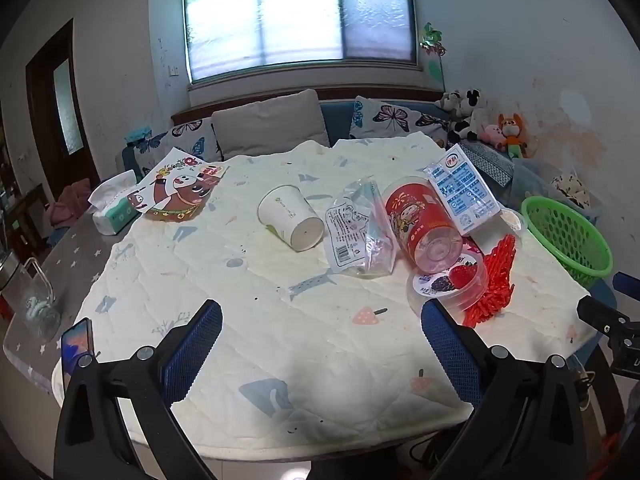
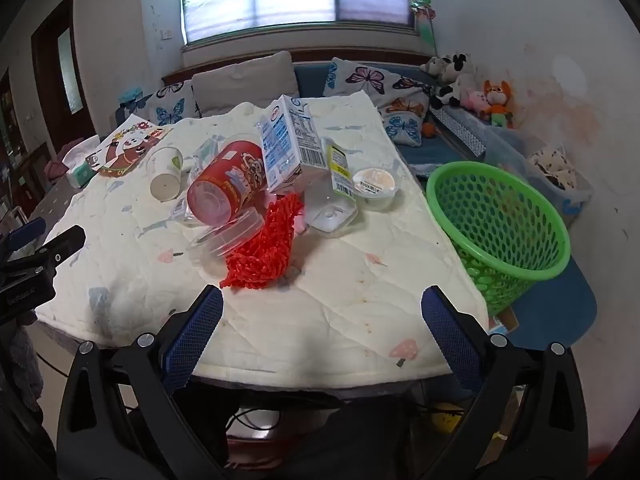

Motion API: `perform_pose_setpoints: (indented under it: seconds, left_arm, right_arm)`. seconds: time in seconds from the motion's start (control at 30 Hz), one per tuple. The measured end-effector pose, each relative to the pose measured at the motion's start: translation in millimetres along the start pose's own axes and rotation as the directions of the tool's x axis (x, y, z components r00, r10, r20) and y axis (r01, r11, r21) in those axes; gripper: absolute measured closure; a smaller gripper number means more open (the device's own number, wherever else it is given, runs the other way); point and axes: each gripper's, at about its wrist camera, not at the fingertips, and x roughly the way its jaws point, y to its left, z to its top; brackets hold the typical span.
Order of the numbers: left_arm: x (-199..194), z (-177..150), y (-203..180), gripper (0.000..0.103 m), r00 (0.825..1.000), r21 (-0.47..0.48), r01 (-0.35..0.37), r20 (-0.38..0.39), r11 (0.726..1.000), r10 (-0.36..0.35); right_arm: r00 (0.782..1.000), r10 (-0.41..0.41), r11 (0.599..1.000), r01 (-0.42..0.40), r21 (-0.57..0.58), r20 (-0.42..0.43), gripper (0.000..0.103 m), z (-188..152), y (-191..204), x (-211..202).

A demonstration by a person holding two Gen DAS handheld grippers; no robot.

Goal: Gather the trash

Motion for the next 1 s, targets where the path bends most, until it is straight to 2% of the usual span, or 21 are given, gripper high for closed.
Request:
perform_pose_setpoints:
  seconds: [1.0]
  left_arm:
    - [-0.2,0.9,7.0,0.006,1.000,-0.019,-0.007,0.009,1.000,0.007]
  right_arm:
    - [1.000,0.010,1.000,-0.010,-0.010,0.011,0.004,3.0,4.8,-0.8]
